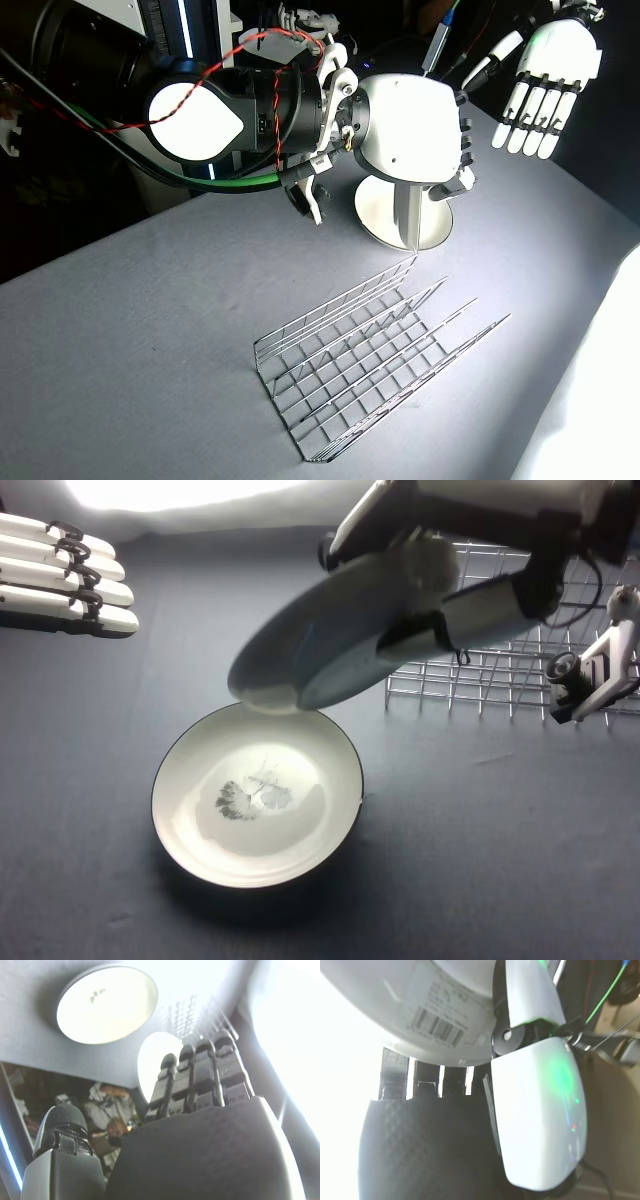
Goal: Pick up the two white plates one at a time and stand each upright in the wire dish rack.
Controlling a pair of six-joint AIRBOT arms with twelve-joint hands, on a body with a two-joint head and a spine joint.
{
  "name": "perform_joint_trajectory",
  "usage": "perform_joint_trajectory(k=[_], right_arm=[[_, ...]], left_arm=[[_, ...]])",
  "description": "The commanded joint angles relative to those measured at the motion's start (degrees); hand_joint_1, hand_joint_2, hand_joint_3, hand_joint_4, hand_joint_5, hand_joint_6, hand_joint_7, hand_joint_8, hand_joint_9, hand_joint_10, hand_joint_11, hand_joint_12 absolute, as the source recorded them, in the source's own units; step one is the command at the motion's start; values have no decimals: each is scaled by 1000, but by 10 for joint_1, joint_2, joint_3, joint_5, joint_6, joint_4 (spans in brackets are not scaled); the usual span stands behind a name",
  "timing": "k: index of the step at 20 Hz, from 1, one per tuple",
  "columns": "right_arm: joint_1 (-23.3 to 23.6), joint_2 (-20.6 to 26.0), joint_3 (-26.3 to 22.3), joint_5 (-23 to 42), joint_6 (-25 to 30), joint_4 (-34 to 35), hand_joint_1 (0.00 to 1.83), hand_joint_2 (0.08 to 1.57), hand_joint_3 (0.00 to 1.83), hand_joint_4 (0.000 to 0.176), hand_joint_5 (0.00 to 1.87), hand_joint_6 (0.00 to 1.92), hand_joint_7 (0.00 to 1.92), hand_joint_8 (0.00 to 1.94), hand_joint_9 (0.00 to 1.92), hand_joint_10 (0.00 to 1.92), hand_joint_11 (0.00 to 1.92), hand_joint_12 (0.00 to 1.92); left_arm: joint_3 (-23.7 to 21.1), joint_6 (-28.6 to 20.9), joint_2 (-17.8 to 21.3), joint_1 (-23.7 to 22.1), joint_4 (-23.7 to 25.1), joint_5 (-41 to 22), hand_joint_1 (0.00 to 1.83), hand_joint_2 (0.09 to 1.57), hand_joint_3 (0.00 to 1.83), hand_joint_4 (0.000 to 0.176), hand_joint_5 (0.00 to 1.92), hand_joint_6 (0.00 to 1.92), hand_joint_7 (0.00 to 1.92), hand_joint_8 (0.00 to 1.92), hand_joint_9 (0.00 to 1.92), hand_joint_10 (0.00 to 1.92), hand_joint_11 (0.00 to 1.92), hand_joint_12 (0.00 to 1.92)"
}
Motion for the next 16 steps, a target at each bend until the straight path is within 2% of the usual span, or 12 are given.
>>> perform_joint_trajectory(k=[1,2,3,5,6,7,8,9,10,11,13,16], right_arm=[[18,3,-2,80,10,33,1230,1096,4,18,981,1004,1075,811,1076,393,685,1091],[25,4,-2,76,10,60,1236,1080,0,20,1011,953,1127,732,1162,227,721,1045],[28,4,-1,76,10,74,1236,1079,1,17,1006,946,1133,735,1191,138,719,1026],[36,4,0,74,11,102,1238,1074,0,21,1024,915,1139,728,1211,91,708,1033],[39,4,1,74,11,117,1357,1064,0,0,1022,885,1177,609,1031,862,712,1055],[42,4,5,73,11,129,1381,1062,0,0,1017,886,1189,580,993,1021,715,1059],[44,4,7,71,11,139,1388,1055,0,0,1032,868,1207,530,1006,1031,743,1035],[47,4,11,69,12,150,1384,1070,0,0,1001,914,1128,658,997,1066,723,1096],[51,4,14,66,13,164,1261,1086,3,0,999,959,1090,788,1012,697,689,1148],[54,4,18,63,13,180,1233,1097,2,13,979,992,1071,842,1070,492,666,1195],[59,4,29,60,13,196,1229,1103,1,0,941,1026,1092,838,1180,284,670,1159],[65,7,42,56,13,223,1234,1098,0,0,938,1019,1123,794,1221,182,666,1132]], left_arm=[[4,-1,3,-10,-45,0,0,1085,0,0,15,0,0,0,0,0,0,0],[4,-1,1,-12,-45,0,0,1084,0,0,16,1,0,0,0,0,0,0],[4,-1,0,-14,-45,0,0,1077,0,0,13,0,0,0,0,0,0,0],[4,1,-5,-15,-45,3,0,1080,0,0,20,3,0,0,0,0,0,0],[4,2,-6,-16,-45,5,0,1090,2,0,34,8,3,1,0,0,0,0],[4,3,-8,-16,-45,8,0,1088,1,0,22,2,0,0,0,0,0,0],[4,3,-9,-16,-45,8,0,1087,1,0,14,0,0,0,0,0,0,0],[3,3,-9,-16,-45,8,0,1079,0,0,25,5,8,3,0,0,0,0],[4,4,-10,-16,-45,8,0,1080,0,0,30,7,13,5,0,0,0,0],[4,5,-11,-16,-45,8,0,1078,0,0,32,7,9,3,0,0,0,0],[4,7,-13,-15,-45,10,0,1085,0,0,35,7,29,11,0,0,0,0],[4,12,-14,-8,-48,10,0,1090,2,0,40,7,39,11,0,0,0,0]])
